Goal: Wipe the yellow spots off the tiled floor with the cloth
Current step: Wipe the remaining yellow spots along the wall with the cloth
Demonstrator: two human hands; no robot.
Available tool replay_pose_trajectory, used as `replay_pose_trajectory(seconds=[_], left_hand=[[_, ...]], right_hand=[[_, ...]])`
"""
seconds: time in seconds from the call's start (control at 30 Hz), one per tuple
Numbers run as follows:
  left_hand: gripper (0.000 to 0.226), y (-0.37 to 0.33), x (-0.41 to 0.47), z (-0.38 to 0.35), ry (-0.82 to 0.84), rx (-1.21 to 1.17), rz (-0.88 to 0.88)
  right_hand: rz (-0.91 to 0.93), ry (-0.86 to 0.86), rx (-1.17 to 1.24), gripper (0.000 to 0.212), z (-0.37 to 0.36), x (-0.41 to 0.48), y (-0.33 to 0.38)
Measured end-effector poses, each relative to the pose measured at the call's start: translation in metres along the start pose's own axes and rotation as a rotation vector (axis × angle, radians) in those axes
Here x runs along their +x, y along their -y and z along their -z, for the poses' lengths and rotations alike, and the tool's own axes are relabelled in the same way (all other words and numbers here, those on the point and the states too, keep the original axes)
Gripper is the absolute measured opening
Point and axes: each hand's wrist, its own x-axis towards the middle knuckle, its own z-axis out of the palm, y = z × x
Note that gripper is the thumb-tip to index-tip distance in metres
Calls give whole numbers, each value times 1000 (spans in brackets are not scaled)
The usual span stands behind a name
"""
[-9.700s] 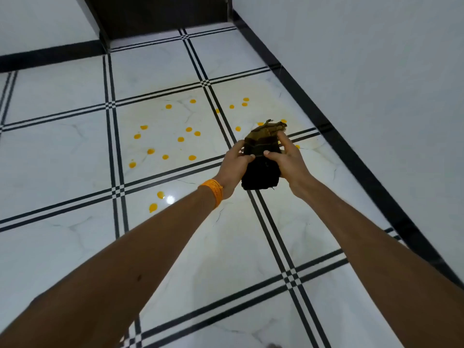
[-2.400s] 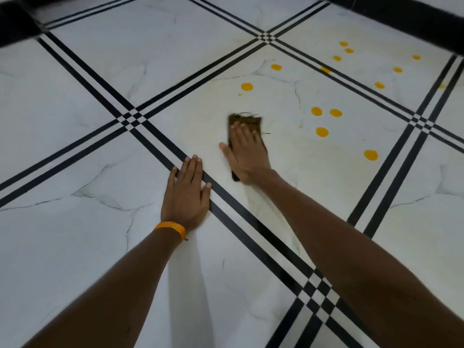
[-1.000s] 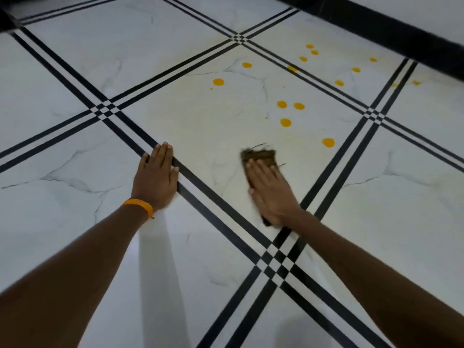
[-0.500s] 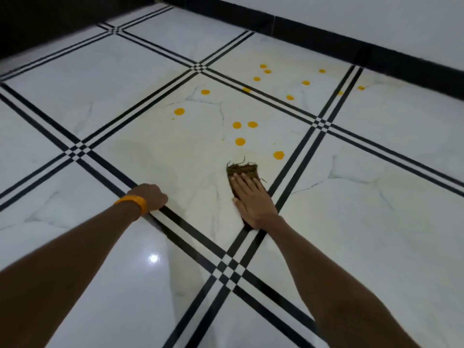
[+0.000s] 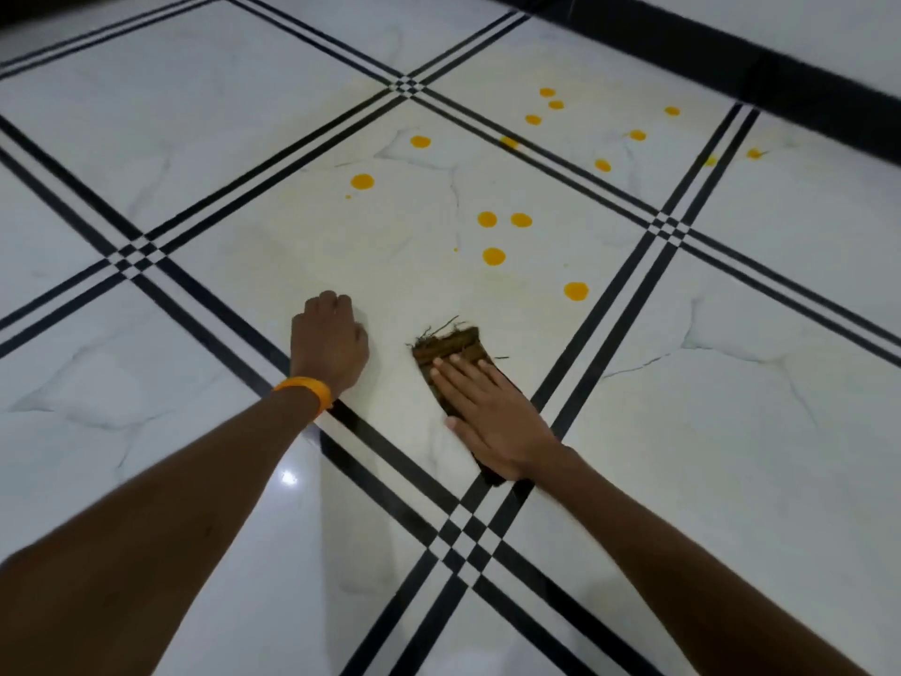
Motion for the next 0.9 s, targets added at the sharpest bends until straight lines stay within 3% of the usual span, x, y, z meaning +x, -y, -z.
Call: replay_pose_trajectory(seconds=[0.07,0.13,0.2,0.27,0.4,0.47,0.57,0.63,0.7,0.8,0.83,0.9], left_hand=[[42,-8,16,-6,-2,-90,-75],[53,-18,29,-12,17,-121,-169],[59,-25,41,-18,44,-127,-179],[63,-28,55,-18,46,-163,-144],[68,-19,86,-18,21,-128,-202],[69,-13,98,-15,26,-124,-199],[75,-18,121,-22,15,-117,-198],[77,-22,126,-33,26,-107,-201],[76,-23,126,-44,-16,-97,-196],[74,-21,127,-44,-28,-101,-198],[73,-22,126,-46,-37,-97,-195],[72,-20,128,-46,-48,-83,-192]], right_hand=[[-63,-5,-11,63,7,-3,-44],[-390,-78,11,67,14,-4,-91],[-657,-134,12,70,17,1,-94],[-686,-138,25,68,10,2,-69],[-363,-58,43,64,17,-12,-93],[-518,-78,34,67,22,-9,-129],[-949,-165,19,73,22,20,-166],[-1058,-219,19,71,20,53,-154],[-925,-226,28,71,14,70,-126],[-397,-112,76,67,16,54,-107],[-315,-99,68,65,18,46,-123],[-426,-154,34,66,25,46,-174]])
